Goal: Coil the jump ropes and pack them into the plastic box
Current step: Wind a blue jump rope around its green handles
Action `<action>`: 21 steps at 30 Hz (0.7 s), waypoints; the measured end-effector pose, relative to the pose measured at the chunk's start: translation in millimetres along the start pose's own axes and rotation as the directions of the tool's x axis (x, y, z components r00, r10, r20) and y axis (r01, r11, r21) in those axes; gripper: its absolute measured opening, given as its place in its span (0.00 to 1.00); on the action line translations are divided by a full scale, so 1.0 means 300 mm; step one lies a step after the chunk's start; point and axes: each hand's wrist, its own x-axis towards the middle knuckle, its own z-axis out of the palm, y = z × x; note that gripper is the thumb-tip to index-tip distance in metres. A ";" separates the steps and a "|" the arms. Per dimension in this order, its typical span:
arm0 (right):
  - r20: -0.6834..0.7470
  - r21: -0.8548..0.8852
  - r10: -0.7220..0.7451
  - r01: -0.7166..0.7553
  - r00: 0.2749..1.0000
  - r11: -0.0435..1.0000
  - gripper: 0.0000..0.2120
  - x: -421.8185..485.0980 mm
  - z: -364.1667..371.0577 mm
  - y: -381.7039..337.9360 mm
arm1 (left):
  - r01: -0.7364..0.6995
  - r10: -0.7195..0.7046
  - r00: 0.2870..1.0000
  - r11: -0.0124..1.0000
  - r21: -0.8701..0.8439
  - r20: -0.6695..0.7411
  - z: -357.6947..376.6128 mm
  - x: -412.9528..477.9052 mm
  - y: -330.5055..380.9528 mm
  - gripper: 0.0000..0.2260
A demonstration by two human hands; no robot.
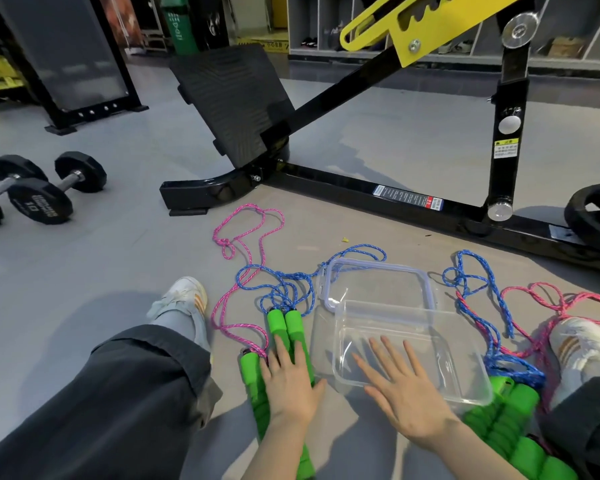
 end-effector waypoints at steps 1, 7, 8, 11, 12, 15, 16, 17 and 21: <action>0.008 0.007 0.000 0.000 1.000 1.000 0.24 0.000 -0.006 0.003 | 0.039 -0.039 0.999 0.999 -0.007 -0.008 -0.003 0.005 0.012 0.41; 0.081 0.060 0.034 -0.039 0.996 0.997 0.29 -0.003 -0.045 0.027 | 0.065 -0.063 0.997 0.997 0.046 -0.051 0.034 0.026 0.025 0.37; 0.083 0.074 0.038 -0.044 0.996 0.996 0.30 0.003 -0.050 0.029 | 0.091 -0.083 0.991 0.993 0.074 -0.101 0.039 0.029 0.021 0.34; 0.066 0.111 0.050 -0.057 0.997 0.992 0.30 0.031 -0.067 0.027 | 0.071 -0.055 0.988 0.991 0.112 -0.142 0.033 0.042 -0.003 0.31; 0.058 0.116 0.048 -0.055 0.997 0.992 0.30 0.044 -0.076 0.022 | 0.038 -0.016 0.986 0.991 0.126 -0.168 0.029 0.045 -0.018 0.31; 0.052 0.129 0.036 -0.042 0.998 0.991 0.29 0.090 -0.105 -0.007 | -0.085 0.111 0.983 0.981 0.173 -0.146 -0.011 0.041 -0.054 0.32; 0.039 0.135 0.027 -0.033 0.999 0.990 0.29 0.109 -0.113 -0.021 | -0.116 0.143 0.979 0.976 0.186 -0.143 -0.020 0.039 -0.069 0.32; 0.035 0.141 0.026 -0.030 0.999 0.990 0.28 0.129 -0.120 -0.039 | -0.145 0.170 0.975 0.974 0.172 -0.141 -0.032 0.032 -0.085 0.33; -0.013 0.079 -0.052 0.053 0.999 0.995 0.26 0.235 -0.132 -0.138 | -0.234 0.250 0.962 0.962 0.144 -0.105 -0.066 0.006 -0.176 0.33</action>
